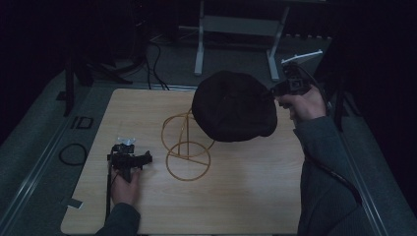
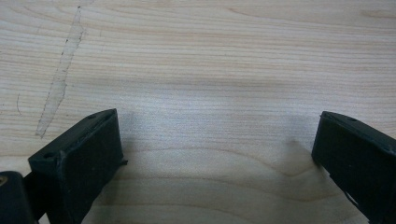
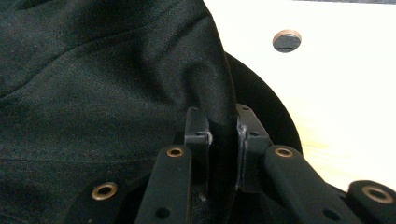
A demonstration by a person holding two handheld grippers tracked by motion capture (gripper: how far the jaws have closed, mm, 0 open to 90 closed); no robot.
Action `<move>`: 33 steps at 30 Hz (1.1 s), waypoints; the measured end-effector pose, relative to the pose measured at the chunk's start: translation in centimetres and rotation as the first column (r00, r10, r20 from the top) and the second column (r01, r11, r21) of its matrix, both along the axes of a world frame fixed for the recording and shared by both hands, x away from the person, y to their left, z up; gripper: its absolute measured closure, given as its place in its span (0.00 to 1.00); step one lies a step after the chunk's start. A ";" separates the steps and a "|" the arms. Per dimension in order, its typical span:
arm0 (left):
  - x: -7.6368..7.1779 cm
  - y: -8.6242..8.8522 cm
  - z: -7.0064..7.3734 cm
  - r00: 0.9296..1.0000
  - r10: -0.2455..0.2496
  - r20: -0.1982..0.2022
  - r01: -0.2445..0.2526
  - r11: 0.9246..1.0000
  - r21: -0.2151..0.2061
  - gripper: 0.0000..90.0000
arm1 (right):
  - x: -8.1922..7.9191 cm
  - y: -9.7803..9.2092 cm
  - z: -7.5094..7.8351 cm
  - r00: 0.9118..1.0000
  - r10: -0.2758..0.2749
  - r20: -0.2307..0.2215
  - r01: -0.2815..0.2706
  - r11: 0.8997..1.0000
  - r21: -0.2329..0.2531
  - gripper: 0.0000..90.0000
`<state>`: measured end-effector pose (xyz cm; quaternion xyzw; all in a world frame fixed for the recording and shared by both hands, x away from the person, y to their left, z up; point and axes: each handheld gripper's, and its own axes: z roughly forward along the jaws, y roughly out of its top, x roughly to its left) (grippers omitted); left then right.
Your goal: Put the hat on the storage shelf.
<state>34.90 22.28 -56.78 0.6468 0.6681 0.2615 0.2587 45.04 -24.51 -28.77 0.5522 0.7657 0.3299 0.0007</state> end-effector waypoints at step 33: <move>0.0 0.0 0.0 1.000 0.000 0.000 0.000 1.000 -0.001 0.01 | 0.2 4.6 0.7 0.997 0.074 0.001 -0.074 0.997 0.002 0.87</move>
